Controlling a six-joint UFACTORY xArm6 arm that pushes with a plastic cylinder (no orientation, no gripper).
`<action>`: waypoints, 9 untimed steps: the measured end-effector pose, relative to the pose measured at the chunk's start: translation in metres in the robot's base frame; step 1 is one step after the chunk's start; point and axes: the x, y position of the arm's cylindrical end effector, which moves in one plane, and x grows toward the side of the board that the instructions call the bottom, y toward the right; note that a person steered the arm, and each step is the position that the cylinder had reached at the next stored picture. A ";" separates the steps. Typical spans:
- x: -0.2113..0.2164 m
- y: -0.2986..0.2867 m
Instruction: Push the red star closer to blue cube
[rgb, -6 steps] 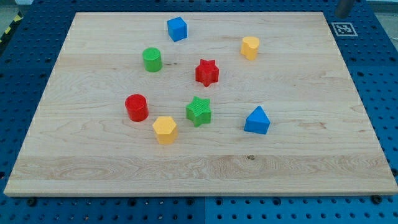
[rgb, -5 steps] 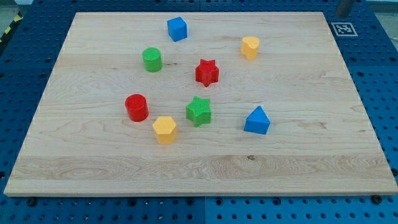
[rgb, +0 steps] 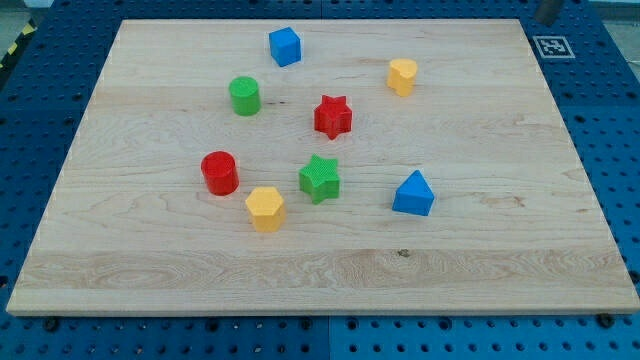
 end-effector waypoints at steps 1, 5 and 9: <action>-0.001 0.000; 0.004 -0.007; 0.189 -0.067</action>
